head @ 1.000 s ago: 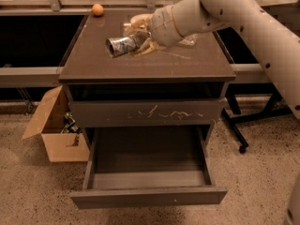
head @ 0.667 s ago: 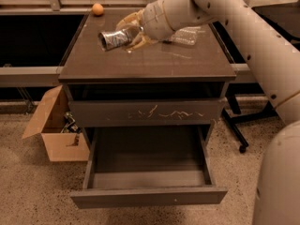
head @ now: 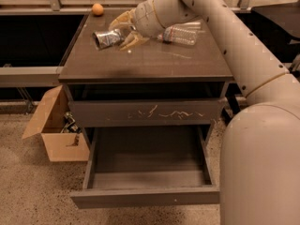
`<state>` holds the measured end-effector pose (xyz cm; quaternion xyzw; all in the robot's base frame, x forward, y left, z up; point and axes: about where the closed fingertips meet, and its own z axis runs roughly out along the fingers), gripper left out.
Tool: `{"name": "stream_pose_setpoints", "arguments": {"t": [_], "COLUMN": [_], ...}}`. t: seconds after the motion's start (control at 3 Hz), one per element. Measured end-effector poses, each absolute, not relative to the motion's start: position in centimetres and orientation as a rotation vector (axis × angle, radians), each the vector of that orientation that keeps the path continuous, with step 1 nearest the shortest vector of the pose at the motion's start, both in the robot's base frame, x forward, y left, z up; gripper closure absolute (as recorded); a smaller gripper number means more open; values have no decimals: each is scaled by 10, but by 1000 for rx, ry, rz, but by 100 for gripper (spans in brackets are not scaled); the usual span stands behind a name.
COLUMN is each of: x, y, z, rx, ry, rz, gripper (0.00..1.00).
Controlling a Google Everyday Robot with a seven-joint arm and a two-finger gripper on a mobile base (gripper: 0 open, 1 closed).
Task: Pick redbull can from middle drawer and place on counter
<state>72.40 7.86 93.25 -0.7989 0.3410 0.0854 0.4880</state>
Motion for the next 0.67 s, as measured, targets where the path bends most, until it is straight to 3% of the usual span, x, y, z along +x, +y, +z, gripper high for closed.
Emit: {"name": "stream_pose_setpoints", "arguments": {"t": [0.33, 0.67], "x": [733, 733], "y": [85, 85], "z": [922, 922], "rx": [-1944, -1945], "ry": [839, 839], "rz": [234, 235], "gripper": [0, 0]}}
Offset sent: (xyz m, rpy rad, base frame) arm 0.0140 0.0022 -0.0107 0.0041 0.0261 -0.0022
